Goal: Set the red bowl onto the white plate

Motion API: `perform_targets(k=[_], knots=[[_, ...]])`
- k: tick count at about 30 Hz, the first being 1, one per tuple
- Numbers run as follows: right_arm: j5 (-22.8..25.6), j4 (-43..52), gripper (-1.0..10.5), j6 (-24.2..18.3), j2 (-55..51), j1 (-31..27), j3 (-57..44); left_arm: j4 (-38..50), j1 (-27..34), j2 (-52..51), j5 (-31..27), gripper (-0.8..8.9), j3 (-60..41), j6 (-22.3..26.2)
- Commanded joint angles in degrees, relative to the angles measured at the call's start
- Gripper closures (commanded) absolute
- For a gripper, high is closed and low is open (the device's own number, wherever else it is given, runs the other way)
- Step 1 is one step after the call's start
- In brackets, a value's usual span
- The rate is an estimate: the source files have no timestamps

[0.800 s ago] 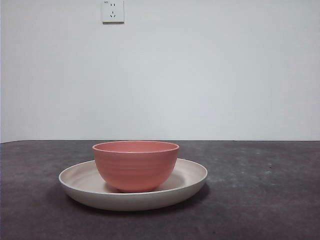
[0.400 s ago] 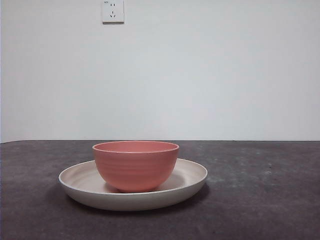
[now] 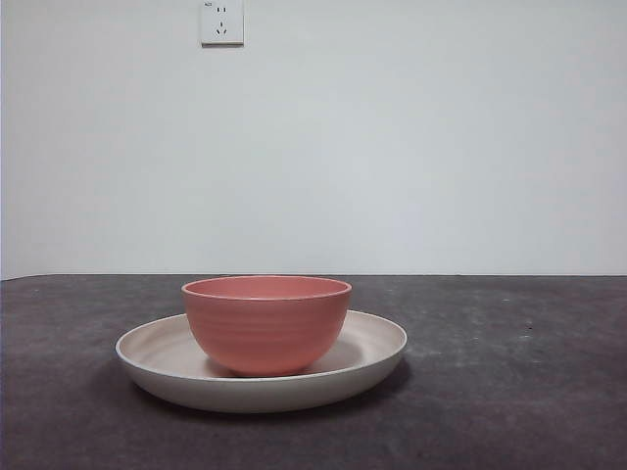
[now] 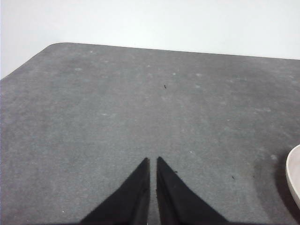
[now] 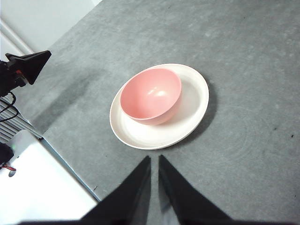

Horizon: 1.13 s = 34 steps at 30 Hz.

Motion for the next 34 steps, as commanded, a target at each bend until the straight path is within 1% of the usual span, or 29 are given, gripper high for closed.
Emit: perform_targets(k=[1,12,15,18,21,22,24,26,29,31,33,34], knots=[[0.00,0.57,9.2,0.13,0.09,0.31,0.35,-0.39,-0.15,-0.13,-0.13,7.89,-1.18,0.42],[-0.02,0.57,9.2,0.13,-0.04,0.28,0.35,-0.39,-0.15,-0.13,-0.13,7.89,-1.16,0.42],[0.00,0.61,9.2,0.13,-0.57,-0.66,0.33,-0.39,-0.15,-0.13,-0.15,7.89,-1.16,0.44],[-0.04,0.76,9.2,-0.24,-2.99,-3.45,-0.15,-0.39,-0.15,-0.13,-0.13,7.89,-1.16,0.44],[0.02,1.09,9.2,-0.96,-6.71,-8.63,-1.40,-0.39,-0.15,-0.13,-0.13,7.89,-1.16,0.42],[0.17,2.05,9.2,-1.77,-7.93,-10.54,-2.19,-0.39,-0.15,-0.13,-0.13,7.89,-1.16,0.44],[0.50,6.91,9.2,-4.90,-11.10,-15.19,-5.35,-0.39,-0.15,-0.13,-0.13,7.89,-1.16,0.42],[0.46,13.92,9.2,-7.08,-14.29,-19.23,-9.73,-0.39,-0.15,-0.13,-0.13,7.89,-1.16,0.44],[0.63,25.68,9.2,-7.85,-19.52,-24.57,-18.38,-0.39,-0.15,-0.13,-0.13,7.89,-1.16,0.42],[3.58,31.47,9.2,-7.80,-22.51,-26.95,-23.98,-0.39,-0.15,-0.13,-0.13,7.89,-1.16,0.42],[8.85,35.41,9.2,-7.74,-25.07,-28.74,-29.14,-0.39,-0.15,-0.13,-0.13,7.89,-1.16,0.42],[10.73,36.13,9.2,-7.56,-25.92,-29.27,-30.93,-0.39,-0.15,-0.13,-0.13,7.89,-1.16,0.42]])
